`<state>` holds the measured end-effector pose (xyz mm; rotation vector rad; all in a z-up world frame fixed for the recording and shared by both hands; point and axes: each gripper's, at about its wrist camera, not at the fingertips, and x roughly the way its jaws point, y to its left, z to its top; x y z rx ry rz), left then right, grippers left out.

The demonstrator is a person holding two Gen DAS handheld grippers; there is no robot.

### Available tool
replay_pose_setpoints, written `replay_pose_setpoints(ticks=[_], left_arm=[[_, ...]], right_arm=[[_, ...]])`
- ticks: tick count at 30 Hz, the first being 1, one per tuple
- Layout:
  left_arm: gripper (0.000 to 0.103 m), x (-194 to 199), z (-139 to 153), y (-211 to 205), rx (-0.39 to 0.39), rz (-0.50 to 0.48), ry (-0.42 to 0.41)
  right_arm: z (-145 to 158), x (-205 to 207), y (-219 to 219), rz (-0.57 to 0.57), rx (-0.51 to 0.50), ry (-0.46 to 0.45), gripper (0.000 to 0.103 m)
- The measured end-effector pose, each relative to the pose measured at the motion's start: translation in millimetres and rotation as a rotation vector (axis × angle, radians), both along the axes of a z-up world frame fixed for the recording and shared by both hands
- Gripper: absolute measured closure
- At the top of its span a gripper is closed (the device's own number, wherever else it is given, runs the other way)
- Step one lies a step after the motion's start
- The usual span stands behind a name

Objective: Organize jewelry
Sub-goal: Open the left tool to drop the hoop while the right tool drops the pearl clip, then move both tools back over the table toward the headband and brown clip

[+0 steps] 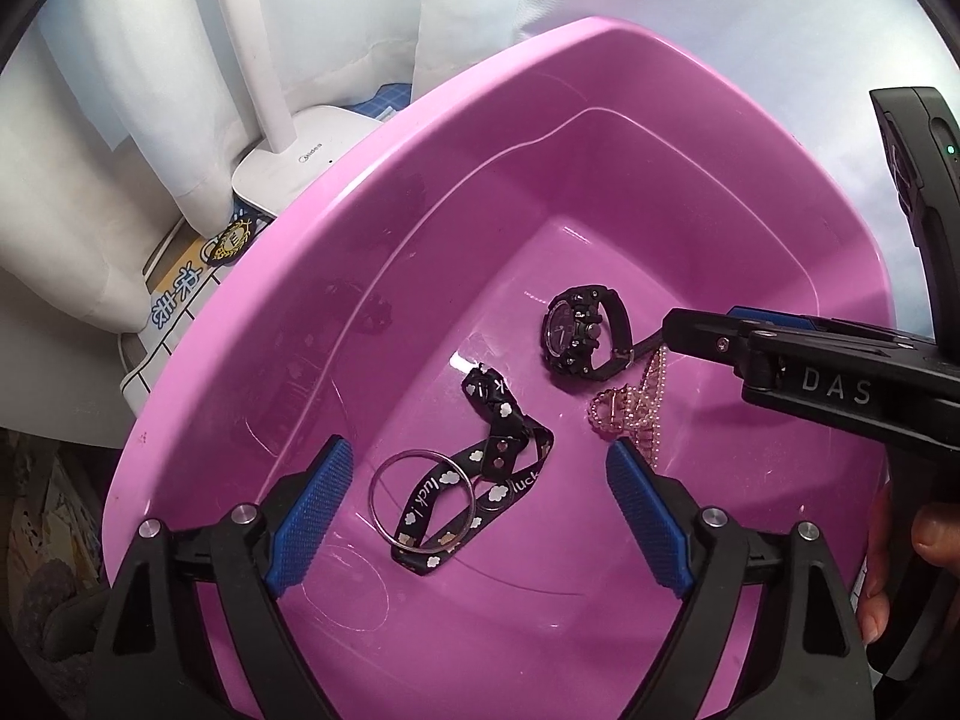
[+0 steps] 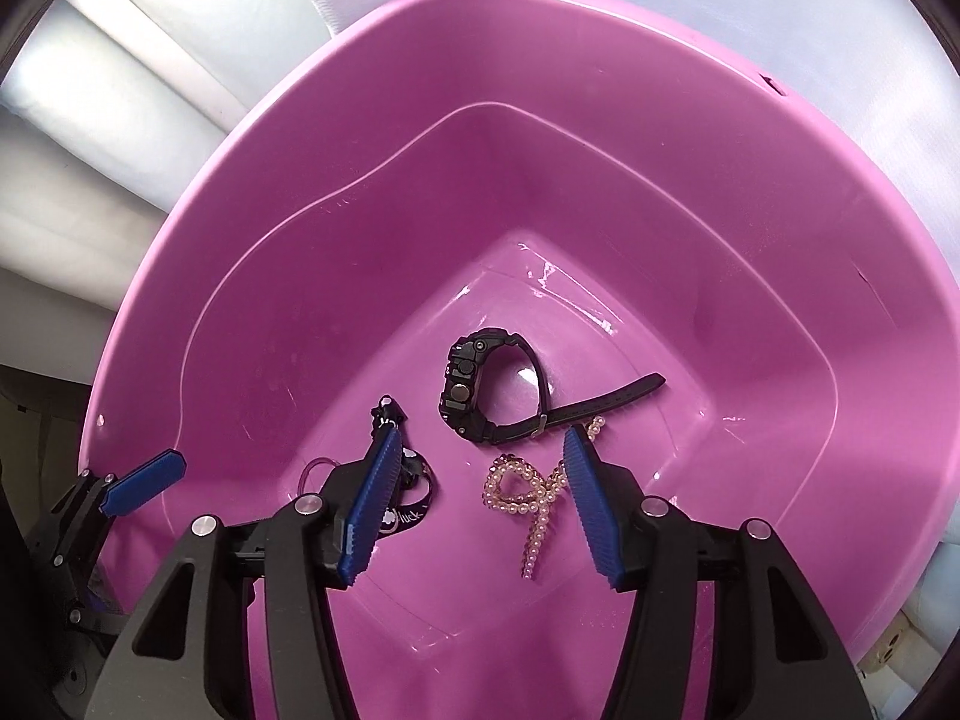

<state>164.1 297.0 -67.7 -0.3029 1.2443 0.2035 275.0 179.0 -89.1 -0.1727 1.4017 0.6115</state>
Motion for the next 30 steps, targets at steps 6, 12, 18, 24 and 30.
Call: replay_pose_setpoints(ticks=[6,12,18,24,30], left_arm=[[0.018,-1,1,1,-0.001,-0.002,-0.002],[0.017,-2,2,2,0.0,-0.001,-0.005],[0.015,-6,5,3,-0.007,0.005,-0.017],[0.015,-11,11,1,-0.003,0.001,-0.034],[0.015,-23,23,1,-0.012,-0.001,-0.065]], right_arm=[[1,1,-1,-0.003,0.0,0.0,0.049],[1,0,-1,-0.003,0.003,-0.007,0.042],[2,-1,-1,-0.01,0.013,-0.011,0.032],[6,-3,-5,-0.032,0.015,-0.015,0.031],[14,-10,-5,-0.036,0.016,-0.044,0.031]])
